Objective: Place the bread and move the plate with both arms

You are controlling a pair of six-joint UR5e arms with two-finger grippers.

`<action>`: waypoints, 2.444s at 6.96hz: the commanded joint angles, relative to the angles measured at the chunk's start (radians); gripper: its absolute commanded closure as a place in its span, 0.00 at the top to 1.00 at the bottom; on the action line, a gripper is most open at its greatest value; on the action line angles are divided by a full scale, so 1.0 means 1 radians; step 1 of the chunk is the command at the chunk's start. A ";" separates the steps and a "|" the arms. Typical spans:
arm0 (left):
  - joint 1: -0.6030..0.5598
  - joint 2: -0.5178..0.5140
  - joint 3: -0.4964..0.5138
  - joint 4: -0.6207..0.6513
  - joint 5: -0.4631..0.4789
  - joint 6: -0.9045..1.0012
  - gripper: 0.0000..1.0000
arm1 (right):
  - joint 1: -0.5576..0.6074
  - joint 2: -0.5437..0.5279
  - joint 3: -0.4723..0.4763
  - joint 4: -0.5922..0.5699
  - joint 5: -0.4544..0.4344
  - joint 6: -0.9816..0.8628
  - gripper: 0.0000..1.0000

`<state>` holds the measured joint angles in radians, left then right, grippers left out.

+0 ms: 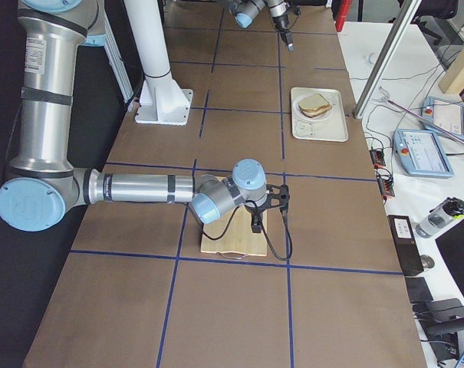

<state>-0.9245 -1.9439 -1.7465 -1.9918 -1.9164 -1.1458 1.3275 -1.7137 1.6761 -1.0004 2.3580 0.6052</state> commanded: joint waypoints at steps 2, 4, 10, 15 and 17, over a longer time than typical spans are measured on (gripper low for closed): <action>-0.230 0.126 -0.139 0.390 -0.149 0.797 0.76 | 0.077 0.009 -0.001 -0.145 -0.005 -0.164 1.00; -0.377 0.198 -0.065 0.436 -0.231 1.086 0.84 | 0.149 0.017 -0.022 -0.355 0.003 -0.458 1.00; -0.629 0.537 -0.024 0.433 -0.541 1.347 1.00 | 0.248 0.051 0.077 -0.662 0.012 -0.822 1.00; -0.662 0.557 -0.033 0.427 -0.361 1.351 1.00 | 0.249 0.025 0.090 -0.661 -0.012 -0.828 1.00; -0.660 0.565 -0.024 0.432 -0.354 1.359 1.00 | 0.248 0.031 0.088 -0.661 -0.014 -0.826 1.00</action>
<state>-1.5853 -1.3805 -1.7771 -1.5625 -2.2843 0.2084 1.5767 -1.6858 1.7656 -1.6610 2.3447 -0.2221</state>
